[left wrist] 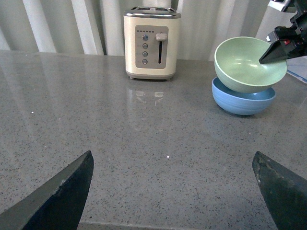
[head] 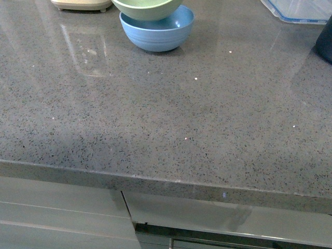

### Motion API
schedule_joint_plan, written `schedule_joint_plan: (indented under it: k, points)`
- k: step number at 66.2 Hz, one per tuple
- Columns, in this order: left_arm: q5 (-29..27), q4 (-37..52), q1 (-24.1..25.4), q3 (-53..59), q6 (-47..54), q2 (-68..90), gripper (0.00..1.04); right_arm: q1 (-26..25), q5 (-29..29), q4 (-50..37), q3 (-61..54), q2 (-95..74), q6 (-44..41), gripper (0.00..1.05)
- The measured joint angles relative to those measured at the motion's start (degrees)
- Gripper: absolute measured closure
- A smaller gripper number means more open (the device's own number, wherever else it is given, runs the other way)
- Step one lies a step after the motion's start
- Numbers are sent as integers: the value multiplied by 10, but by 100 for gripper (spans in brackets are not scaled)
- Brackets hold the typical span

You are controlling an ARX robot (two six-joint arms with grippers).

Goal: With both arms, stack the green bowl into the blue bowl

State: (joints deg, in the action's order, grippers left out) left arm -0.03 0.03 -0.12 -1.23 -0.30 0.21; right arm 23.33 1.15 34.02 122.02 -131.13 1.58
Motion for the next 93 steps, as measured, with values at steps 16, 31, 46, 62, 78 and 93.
schedule_joint_plan:
  k: [16, 31, 46, 62, 78, 93]
  points:
    - [0, 0, 0, 0, 0, 0, 7, 0, 5, -4, 5, -4, -2, 104]
    - [0, 0, 0, 0, 0, 0, 7, -2, 25, -7, 5, -4, -2, 66]
    - [0, 0, 0, 0, 0, 0, 7, -7, 31, -20, -15, 2, 3, 15]
    - [0, 0, 0, 0, 0, 0, 7, -14, 33, -14, -38, 26, 9, 10]
    - [0, 0, 0, 0, 0, 0, 7, -15, 33, -14, -38, 29, 12, 10]
    - [0, 0, 0, 0, 0, 0, 7, -25, -45, -76, -110, 66, 57, 10]
